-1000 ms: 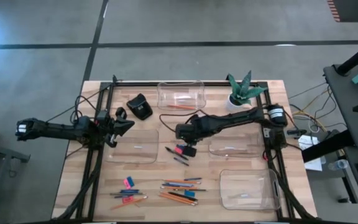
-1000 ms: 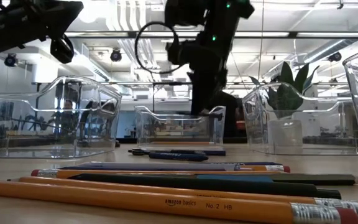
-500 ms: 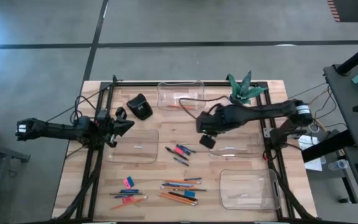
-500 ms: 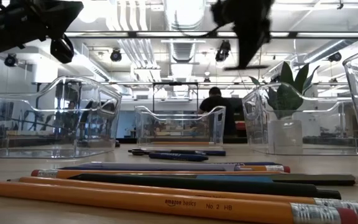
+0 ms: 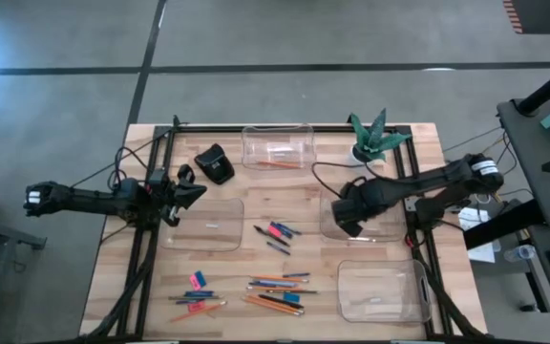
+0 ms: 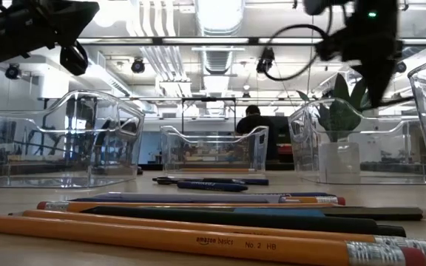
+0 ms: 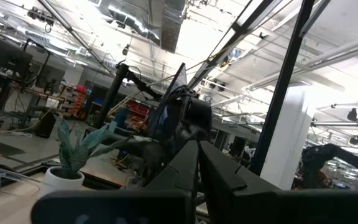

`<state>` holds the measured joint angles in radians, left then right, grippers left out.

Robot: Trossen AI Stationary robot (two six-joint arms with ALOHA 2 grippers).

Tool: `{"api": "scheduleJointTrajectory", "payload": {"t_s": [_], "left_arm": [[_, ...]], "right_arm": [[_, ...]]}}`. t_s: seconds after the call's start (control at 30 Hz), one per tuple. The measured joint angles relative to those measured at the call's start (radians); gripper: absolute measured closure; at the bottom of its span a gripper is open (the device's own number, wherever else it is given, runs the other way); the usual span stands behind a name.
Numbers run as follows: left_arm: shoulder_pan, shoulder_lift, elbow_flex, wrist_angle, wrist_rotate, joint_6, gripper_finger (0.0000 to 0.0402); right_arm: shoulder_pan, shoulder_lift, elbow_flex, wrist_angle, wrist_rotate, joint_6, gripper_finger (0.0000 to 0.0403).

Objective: Sort crayons/erasers/pens/pencils in bins
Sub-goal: Put the blue crayon into the middle right transparent bin

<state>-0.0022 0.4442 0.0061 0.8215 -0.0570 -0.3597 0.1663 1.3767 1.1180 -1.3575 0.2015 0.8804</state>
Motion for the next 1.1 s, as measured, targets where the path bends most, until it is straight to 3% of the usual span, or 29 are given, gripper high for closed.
{"api": "scheduleJointTrajectory", "payload": {"t_s": [0.3, 0.5, 0.9, 1.1], "left_arm": [[0.0, 0.0, 0.0, 0.0, 0.0, 0.0, 0.0402], [0.0, 0.0, 0.0, 0.0, 0.0, 0.0, 0.0402], [0.0, 0.0, 0.0, 0.0, 0.0, 0.0, 0.0402], [0.0, 0.0, 0.0, 0.0, 0.0, 0.0, 0.0402]], "right_arm": [[0.033, -0.045, -0.237, 0.291, -0.023, -0.026, 0.039], [0.032, -0.023, -0.321, 0.393, -0.029, -0.08, 0.039], [0.032, -0.015, -0.343, 0.491, -0.044, -0.067, 0.0389], [0.032, -0.015, -0.343, 0.503, -0.043, -0.067, 0.035]]}}
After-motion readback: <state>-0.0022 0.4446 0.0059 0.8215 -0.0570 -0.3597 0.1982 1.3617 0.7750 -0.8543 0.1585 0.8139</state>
